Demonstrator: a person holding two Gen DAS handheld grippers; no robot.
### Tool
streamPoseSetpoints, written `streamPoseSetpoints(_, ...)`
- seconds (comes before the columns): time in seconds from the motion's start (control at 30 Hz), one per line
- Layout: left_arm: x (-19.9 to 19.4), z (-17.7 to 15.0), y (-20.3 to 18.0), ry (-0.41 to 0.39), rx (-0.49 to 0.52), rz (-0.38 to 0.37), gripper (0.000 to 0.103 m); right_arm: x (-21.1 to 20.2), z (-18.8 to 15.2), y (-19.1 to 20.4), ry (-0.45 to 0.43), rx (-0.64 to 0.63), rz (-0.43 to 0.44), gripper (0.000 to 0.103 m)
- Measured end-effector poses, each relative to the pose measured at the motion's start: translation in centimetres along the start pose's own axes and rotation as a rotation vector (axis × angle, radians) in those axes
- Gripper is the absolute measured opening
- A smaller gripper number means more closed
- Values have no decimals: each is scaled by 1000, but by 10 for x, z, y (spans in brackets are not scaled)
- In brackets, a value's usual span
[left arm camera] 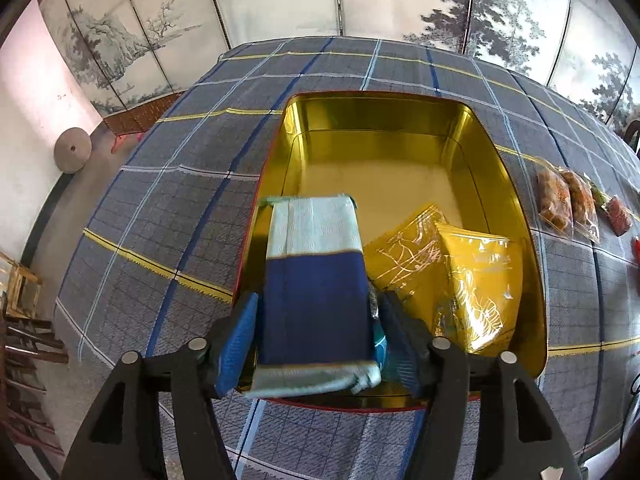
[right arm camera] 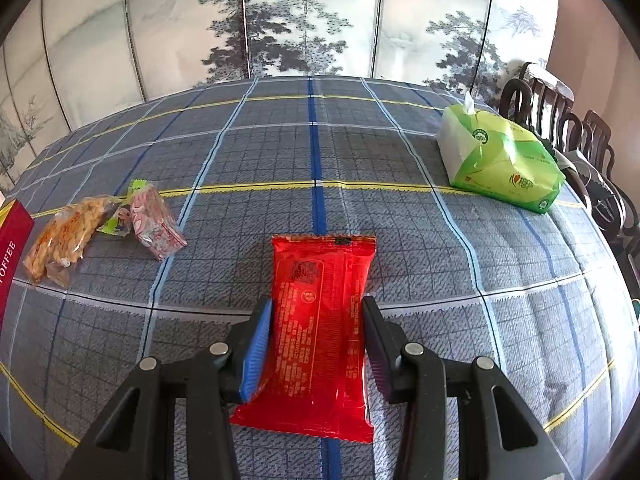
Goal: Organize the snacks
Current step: 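Carry the blue-and-white box into the gold tray and open the left gripper while right holds red packet, then carry the red packet into the gold tray and open the right gripper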
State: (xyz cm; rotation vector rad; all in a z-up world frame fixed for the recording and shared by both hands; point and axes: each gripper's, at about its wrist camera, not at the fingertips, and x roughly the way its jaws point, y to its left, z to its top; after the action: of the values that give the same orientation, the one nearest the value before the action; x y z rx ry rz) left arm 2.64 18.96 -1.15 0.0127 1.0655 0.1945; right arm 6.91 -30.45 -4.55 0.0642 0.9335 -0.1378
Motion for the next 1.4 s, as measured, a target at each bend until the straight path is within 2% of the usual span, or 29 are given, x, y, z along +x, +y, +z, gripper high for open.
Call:
streamPoseSetpoints(0.47, -8, 0, -4, -39, 23, 24, 74, -18, 3, 12, -17, 21, 32, 44)
streamPoseSetpoints(0.77, -18, 0, -5, -64, 19, 16, 80, -46, 13, 49, -61, -31, 113, 44)
streamPoseSetpoints(1.07, -27, -2, 10, -85, -40, -2, 83, -69, 17, 121, -68, -137, 240, 43)
streamPoseSetpoints(1.4, -39, -15, 56, -104, -165, 19, 85, -95, 9, 227, -58, -287, 394, 43)
